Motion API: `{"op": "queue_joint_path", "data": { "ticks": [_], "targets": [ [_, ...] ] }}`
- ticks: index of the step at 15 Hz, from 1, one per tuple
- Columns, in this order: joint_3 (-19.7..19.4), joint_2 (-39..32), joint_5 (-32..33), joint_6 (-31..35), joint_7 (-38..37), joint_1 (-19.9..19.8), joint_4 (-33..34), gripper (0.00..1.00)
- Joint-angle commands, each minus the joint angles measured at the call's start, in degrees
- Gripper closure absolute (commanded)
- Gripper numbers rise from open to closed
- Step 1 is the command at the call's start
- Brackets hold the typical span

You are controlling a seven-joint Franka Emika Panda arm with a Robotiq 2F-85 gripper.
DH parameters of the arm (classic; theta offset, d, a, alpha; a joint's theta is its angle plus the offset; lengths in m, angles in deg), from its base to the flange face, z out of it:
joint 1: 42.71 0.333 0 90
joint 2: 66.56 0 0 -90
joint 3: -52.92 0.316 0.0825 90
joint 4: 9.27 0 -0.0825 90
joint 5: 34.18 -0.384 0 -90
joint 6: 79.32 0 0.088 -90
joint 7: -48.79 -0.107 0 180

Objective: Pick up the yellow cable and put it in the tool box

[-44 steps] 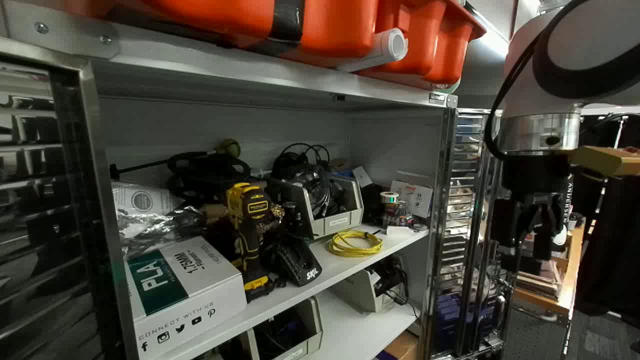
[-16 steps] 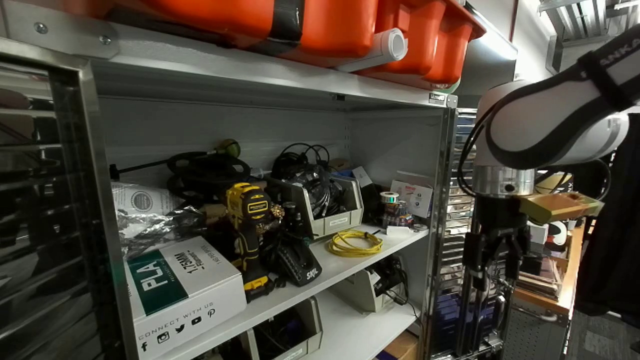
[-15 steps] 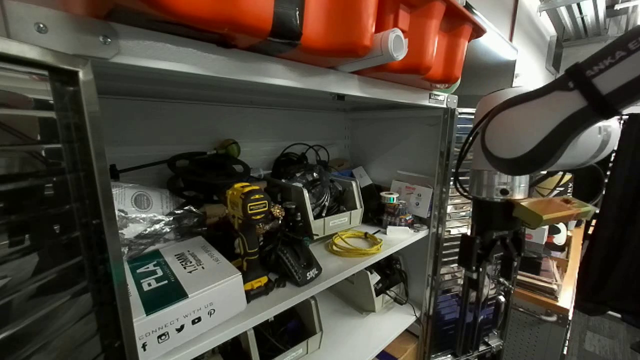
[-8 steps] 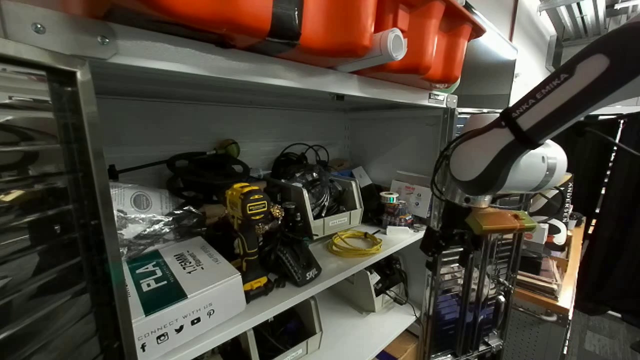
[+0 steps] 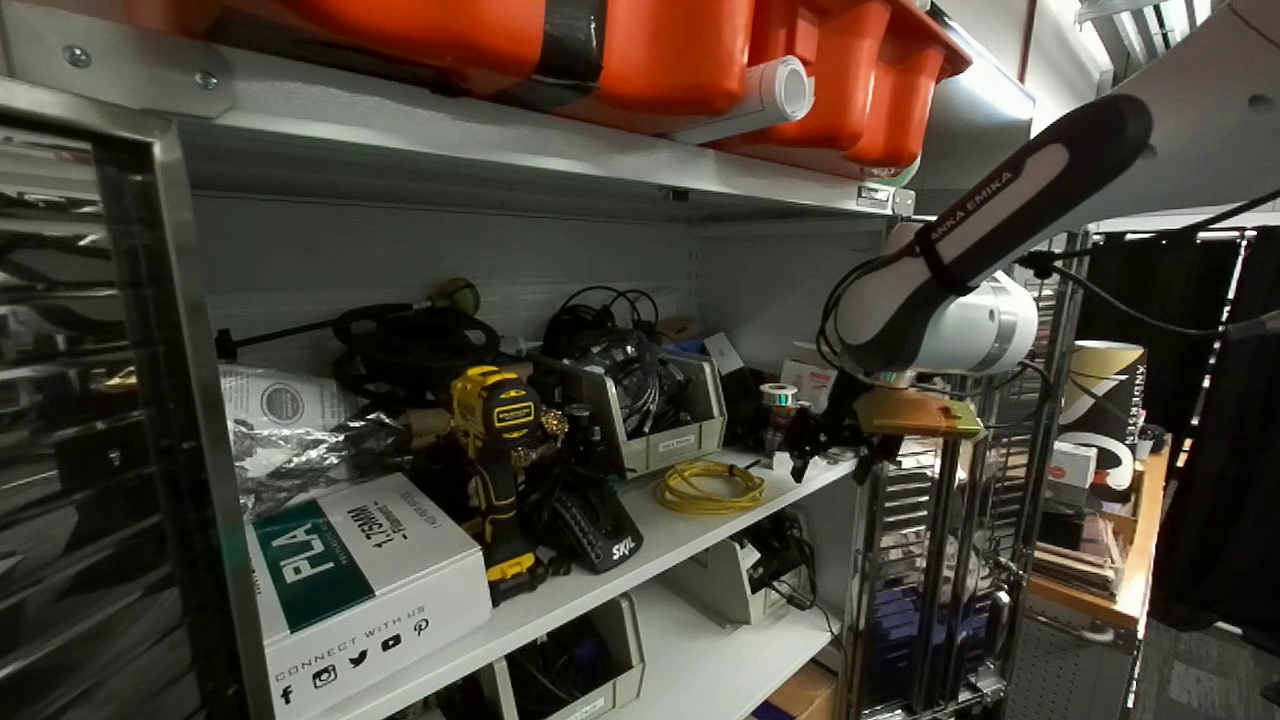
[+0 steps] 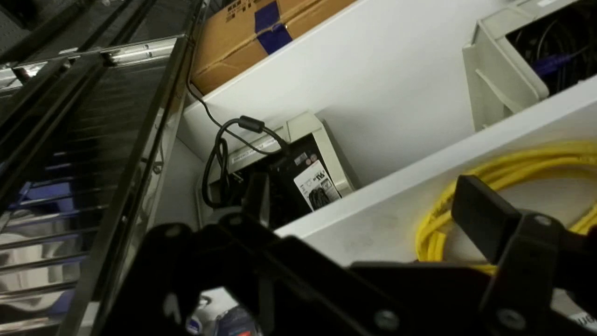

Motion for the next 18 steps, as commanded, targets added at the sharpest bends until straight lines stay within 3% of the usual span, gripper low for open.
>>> {"op": "queue_joint_path", "data": {
  "ticks": [1, 8, 16, 17, 18],
  "targets": [
    [0.87, -4.96, -1.12, -0.14, -2.97, 0.62, 7.62, 0.0],
    [2.64, -11.52, -0.28, -0.65, -5.14, 2.21, 14.42, 0.0],
    [1.73, -14.22, 1.49, -1.39, -6.42, 3.66, 17.22, 0.0],
    [1.55, -14.28, 1.91, -1.96, -6.45, 3.68, 17.14, 0.2],
    [1.48, -14.35, 2.2, -2.46, -6.39, 3.63, 17.06, 0.27]
  ]
}}
